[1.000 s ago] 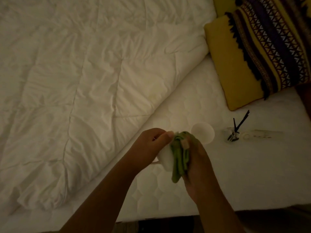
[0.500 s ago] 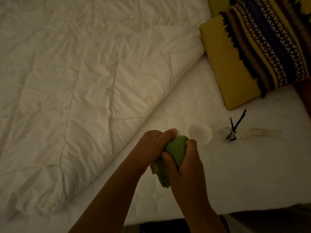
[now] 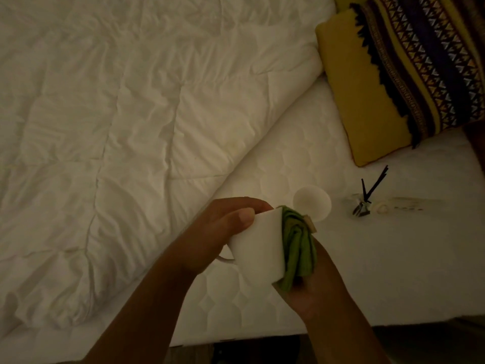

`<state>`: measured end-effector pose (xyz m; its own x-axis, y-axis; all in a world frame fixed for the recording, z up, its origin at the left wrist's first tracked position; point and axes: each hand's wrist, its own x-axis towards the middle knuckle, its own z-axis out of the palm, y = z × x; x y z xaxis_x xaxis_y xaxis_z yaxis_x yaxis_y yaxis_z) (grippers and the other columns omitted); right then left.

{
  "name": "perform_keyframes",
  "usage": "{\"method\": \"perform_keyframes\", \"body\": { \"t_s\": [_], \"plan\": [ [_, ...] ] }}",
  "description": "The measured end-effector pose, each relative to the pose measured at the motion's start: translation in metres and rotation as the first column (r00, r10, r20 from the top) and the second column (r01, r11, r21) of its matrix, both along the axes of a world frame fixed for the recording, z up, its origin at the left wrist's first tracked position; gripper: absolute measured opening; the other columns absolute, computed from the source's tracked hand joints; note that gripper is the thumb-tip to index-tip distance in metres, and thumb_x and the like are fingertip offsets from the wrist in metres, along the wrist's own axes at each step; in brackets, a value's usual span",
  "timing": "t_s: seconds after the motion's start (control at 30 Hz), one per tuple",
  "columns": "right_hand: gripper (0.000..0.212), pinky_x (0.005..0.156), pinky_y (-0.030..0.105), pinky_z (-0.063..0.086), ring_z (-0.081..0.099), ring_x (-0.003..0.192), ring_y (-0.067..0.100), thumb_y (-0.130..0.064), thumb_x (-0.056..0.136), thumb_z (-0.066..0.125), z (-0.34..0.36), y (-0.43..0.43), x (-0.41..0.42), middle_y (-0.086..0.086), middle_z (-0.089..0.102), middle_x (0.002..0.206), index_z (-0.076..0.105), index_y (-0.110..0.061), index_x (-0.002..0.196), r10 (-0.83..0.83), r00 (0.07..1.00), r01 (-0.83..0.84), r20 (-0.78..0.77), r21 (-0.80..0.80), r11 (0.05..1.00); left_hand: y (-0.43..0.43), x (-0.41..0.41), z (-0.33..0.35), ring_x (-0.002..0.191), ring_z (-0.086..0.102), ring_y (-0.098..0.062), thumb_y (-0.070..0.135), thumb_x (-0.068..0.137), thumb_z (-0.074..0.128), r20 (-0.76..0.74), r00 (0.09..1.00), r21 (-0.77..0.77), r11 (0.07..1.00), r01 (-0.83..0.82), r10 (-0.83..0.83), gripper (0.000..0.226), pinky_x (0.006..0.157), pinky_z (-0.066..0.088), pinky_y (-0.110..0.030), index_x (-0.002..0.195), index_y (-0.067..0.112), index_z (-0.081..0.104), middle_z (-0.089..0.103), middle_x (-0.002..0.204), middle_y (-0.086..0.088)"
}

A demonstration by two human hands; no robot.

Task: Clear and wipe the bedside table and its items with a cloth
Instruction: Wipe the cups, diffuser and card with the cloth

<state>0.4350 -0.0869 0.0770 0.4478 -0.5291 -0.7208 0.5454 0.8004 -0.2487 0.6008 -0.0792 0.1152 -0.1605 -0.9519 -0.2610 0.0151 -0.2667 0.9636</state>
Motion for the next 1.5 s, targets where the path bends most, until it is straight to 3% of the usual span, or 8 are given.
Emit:
{"method": "perform_keyframes", "body": {
  "t_s": [0.07, 0.17, 0.33, 0.5, 0.83, 1.07, 1.4, 1.5],
  "plan": [
    [0.063, 0.116, 0.048, 0.020, 0.043, 0.121, 0.054, 0.013, 0.080, 0.061, 0.002, 0.000, 0.003, 0.031, 0.049, 0.132, 0.037, 0.007, 0.138, -0.063, 0.969, 0.085, 0.237, -0.084, 0.993, 0.001, -0.002, 0.000, 0.077, 0.064, -0.024, 0.052, 0.083, 0.041, -0.034, 0.999, -0.001, 1.000, -0.020, 0.020, 0.053, 0.058, 0.050, -0.028, 0.104, 0.012, 0.068, 0.066, 0.089, -0.014],
    [0.045, 0.087, 0.045, 0.055, 0.068, 0.101, 0.039, -0.019, 0.068, 0.084, 0.000, -0.001, 0.006, 0.026, 0.068, 0.112, 0.072, 0.002, 0.106, 0.008, 0.960, 0.008, 0.280, -0.055, 0.998, 0.002, -0.005, -0.003, 0.089, 0.067, -0.024, 0.054, 0.080, 0.042, -0.071, 0.992, 0.061, 0.993, -0.098, 0.103, 0.043, 0.071, 0.055, -0.037, 0.100, 0.032, 0.072, 0.070, 0.098, -0.008],
    [0.015, 0.073, 0.029, 0.058, 0.070, 0.090, 0.012, -0.032, 0.085, 0.061, -0.001, 0.002, -0.005, -0.007, 0.073, 0.100, 0.070, -0.033, 0.097, 0.056, 0.938, -0.205, -0.342, -0.418, 0.885, -0.007, 0.000, -0.022, 0.081, 0.065, -0.028, 0.059, 0.081, 0.042, 0.122, 0.992, 0.097, 0.995, -0.023, 0.011, 0.056, 0.070, 0.052, -0.034, 0.093, 0.012, 0.070, 0.068, 0.091, -0.015],
    [0.052, 0.063, 0.009, 0.048, 0.060, 0.081, 0.000, -0.069, 0.080, 0.051, -0.001, 0.015, 0.032, -0.011, 0.057, 0.093, 0.042, -0.029, 0.113, -0.181, 0.482, -0.640, -0.857, -0.486, 0.595, -0.001, -0.006, -0.051, 0.063, 0.054, -0.017, 0.069, 0.073, 0.043, 0.175, 0.978, 0.221, 0.964, -0.147, 0.109, 0.052, 0.067, 0.050, -0.033, 0.064, 0.021, 0.060, 0.059, 0.066, -0.002],
    [0.059, 0.084, 0.016, 0.053, 0.057, 0.108, 0.009, -0.060, 0.086, 0.038, -0.037, 0.017, 0.017, 0.004, 0.040, 0.140, 0.027, -0.026, 0.133, -0.230, 0.384, -0.872, -0.894, -0.433, 0.228, -0.014, 0.005, -0.082, 0.054, 0.054, -0.013, 0.060, 0.081, 0.055, 0.288, 0.952, 0.189, 0.968, -0.162, 0.103, 0.050, 0.050, 0.045, -0.026, 0.064, 0.014, 0.062, 0.056, 0.061, -0.006],
    [0.041, 0.079, 0.015, 0.050, 0.058, 0.096, 0.009, -0.040, 0.095, 0.048, -0.075, 0.034, -0.002, 0.001, 0.043, 0.128, 0.041, -0.013, 0.125, -0.177, 0.141, -0.964, -0.974, -0.176, 0.201, -0.029, 0.020, -0.103, 0.100, 0.058, -0.011, 0.073, 0.055, 0.069, 0.571, 0.817, 0.195, 0.955, -0.222, 0.073, 0.096, 0.080, 0.054, -0.029, 0.134, 0.023, 0.049, 0.055, 0.117, 0.007],
    [0.044, 0.066, 0.002, 0.038, 0.050, 0.085, 0.001, -0.049, 0.095, 0.042, -0.095, 0.068, -0.022, -0.009, 0.042, 0.122, 0.036, -0.022, 0.129, 0.026, 0.074, -0.981, -0.997, -0.068, 0.183, -0.027, 0.014, -0.131, 0.122, 0.045, -0.021, 0.042, 0.067, 0.083, 0.824, 0.561, 0.060, 0.997, 0.047, -0.076, 0.095, 0.097, 0.042, -0.031, 0.141, 0.018, 0.029, 0.036, 0.139, -0.002],
    [0.046, 0.075, 0.006, 0.041, 0.049, 0.089, 0.001, -0.049, 0.096, 0.042, -0.093, 0.065, -0.026, -0.009, 0.041, 0.125, 0.033, -0.023, 0.133, 0.050, 0.071, -0.982, -0.996, -0.061, 0.176, -0.027, 0.011, -0.130, 0.129, 0.039, -0.024, 0.045, 0.068, 0.081, 0.831, 0.546, 0.103, 0.994, 0.029, -0.102, 0.098, 0.103, 0.044, -0.048, 0.143, 0.020, 0.024, 0.032, 0.145, -0.002]
  ]
}}
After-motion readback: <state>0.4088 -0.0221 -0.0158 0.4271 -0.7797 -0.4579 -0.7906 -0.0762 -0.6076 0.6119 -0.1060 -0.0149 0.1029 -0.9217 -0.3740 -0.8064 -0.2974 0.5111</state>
